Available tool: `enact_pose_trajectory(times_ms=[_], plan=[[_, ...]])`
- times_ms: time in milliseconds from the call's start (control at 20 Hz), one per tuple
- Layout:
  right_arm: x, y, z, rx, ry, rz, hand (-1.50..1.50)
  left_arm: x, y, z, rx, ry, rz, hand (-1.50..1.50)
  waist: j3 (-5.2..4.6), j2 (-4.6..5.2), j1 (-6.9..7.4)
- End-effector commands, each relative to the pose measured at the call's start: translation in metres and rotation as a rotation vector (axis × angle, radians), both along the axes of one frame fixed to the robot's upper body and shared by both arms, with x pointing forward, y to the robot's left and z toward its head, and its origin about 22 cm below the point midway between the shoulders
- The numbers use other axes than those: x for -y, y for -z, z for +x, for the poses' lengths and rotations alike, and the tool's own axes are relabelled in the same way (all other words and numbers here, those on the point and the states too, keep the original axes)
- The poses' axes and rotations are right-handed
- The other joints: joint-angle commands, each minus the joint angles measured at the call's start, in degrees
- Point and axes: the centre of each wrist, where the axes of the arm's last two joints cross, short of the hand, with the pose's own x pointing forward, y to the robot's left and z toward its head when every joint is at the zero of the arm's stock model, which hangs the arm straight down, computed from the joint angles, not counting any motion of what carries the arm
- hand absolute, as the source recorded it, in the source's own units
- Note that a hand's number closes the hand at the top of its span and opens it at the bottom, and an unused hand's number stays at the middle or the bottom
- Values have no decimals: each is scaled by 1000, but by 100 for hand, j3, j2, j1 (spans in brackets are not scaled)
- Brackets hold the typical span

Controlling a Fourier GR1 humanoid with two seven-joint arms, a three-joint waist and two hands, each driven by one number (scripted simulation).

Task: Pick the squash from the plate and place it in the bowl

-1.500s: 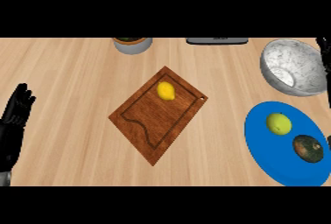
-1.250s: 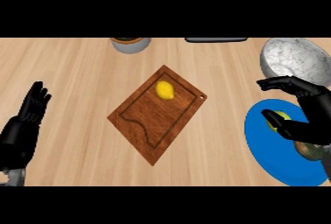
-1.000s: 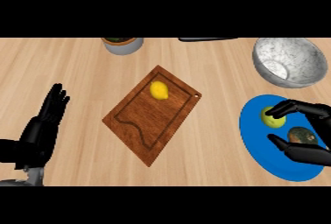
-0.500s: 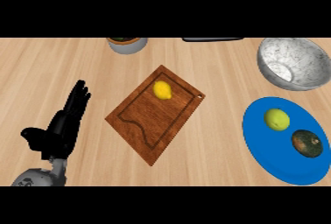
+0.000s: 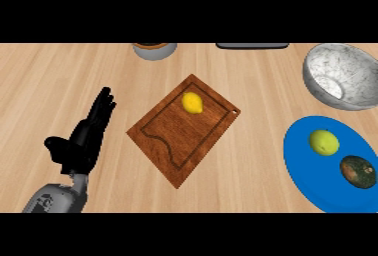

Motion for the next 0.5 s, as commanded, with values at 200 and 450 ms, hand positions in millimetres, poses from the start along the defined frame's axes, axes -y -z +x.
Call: enact_pose_trajectory(times_ms=[200, 450], plan=[[-4, -19, 6, -211, -159, -157, -150, -3, -9, 2, -11, 19, 2, 0, -8, -15, 49], [6, 4, 19, -309, -147, -255, -150, 3, 11, 3, -9, 33, 1, 0, -2, 14, 116]])
